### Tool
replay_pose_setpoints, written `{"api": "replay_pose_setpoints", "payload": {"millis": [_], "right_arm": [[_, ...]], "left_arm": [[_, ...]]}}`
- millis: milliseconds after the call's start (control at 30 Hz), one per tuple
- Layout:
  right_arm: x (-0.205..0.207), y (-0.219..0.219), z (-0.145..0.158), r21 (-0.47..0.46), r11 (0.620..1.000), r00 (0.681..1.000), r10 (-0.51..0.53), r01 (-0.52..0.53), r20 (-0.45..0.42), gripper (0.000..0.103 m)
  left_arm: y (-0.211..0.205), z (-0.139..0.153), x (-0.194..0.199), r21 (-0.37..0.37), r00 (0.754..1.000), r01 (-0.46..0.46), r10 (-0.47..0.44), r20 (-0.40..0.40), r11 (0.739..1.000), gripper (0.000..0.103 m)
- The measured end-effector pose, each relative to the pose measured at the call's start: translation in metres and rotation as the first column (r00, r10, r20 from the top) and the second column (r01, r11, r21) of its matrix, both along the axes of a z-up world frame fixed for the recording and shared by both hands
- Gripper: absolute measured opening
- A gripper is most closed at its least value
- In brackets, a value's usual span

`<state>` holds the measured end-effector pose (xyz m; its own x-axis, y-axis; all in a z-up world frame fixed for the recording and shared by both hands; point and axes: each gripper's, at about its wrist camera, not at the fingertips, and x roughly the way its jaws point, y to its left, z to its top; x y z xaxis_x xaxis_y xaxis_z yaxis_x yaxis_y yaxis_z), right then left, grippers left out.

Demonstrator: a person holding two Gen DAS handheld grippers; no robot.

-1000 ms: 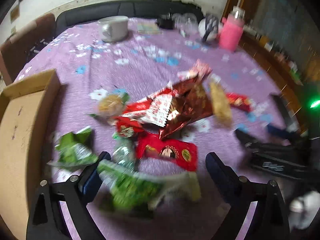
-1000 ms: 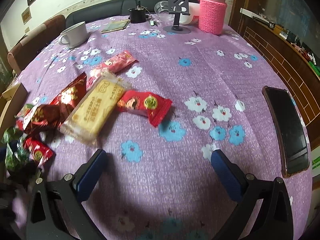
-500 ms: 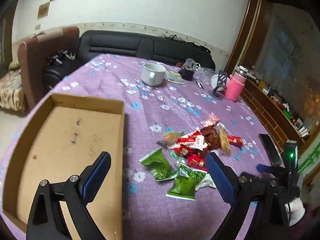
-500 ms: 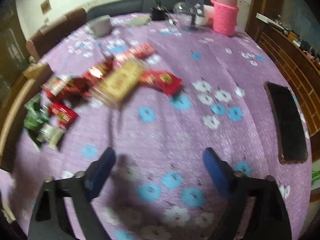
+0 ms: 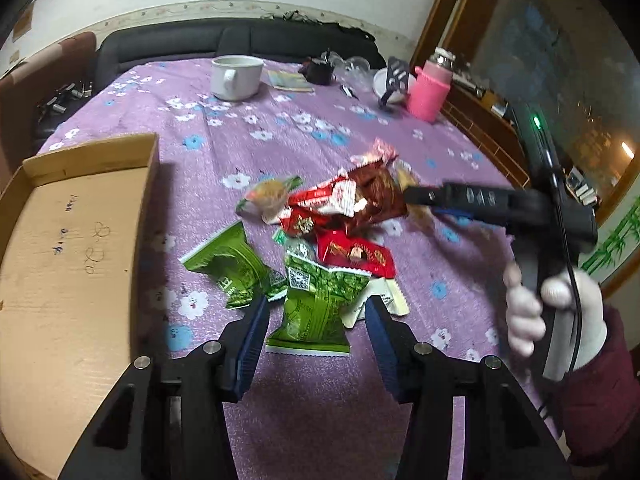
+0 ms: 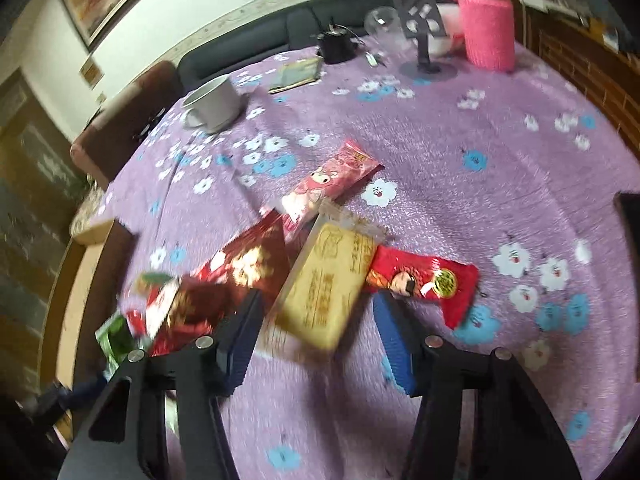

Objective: Organize snacks
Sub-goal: 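Grasp the green snack bag with the left tool while the right tool grasps the yellow cake packet, then carry both snacks over the cardboard box and open both tools to drop them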

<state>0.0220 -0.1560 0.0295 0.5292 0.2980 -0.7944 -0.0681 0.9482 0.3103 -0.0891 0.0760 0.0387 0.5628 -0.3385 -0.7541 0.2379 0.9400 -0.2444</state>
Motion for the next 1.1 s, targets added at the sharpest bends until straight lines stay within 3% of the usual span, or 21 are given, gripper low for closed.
{"api": "replay_pose_setpoints", "payload": {"millis": [233,333,400,633,900,1100], "right_arm": [[0.009,0.004,-0.004,0.013,1.000,1.000,-0.013,0.012,0.003,0.055],[0.009,0.004,-0.006,0.024,1.000,1.000,-0.012,0.012,0.004,0.036],[0.008,0.003,-0.006,0.033,0.999,1.000,-0.010,0.010,0.005,0.033],[-0.016,0.001,-0.001,0.061,0.998,1.000,0.015,-0.016,0.020,0.033],[-0.053,-0.006,0.028,0.104,0.994,0.997,0.021,-0.029,0.071,0.033],[-0.076,0.024,0.052,0.105,0.986,0.988,0.115,-0.126,0.107,0.033]], "left_arm": [[-0.007,-0.019,0.013,0.024,0.999,0.011,-0.010,-0.041,1.000,0.053],[-0.011,-0.022,0.016,0.016,0.999,0.021,-0.020,-0.045,1.000,0.052],[-0.014,-0.022,0.017,0.037,0.999,0.020,-0.019,-0.032,0.999,0.040],[-0.005,-0.017,0.012,-0.004,1.000,0.011,-0.011,-0.022,1.000,0.037],[0.017,0.000,-0.007,-0.069,0.999,-0.029,0.030,0.020,0.997,0.037],[0.047,0.012,-0.022,-0.100,0.994,-0.095,0.100,0.040,0.990,0.037]]}}
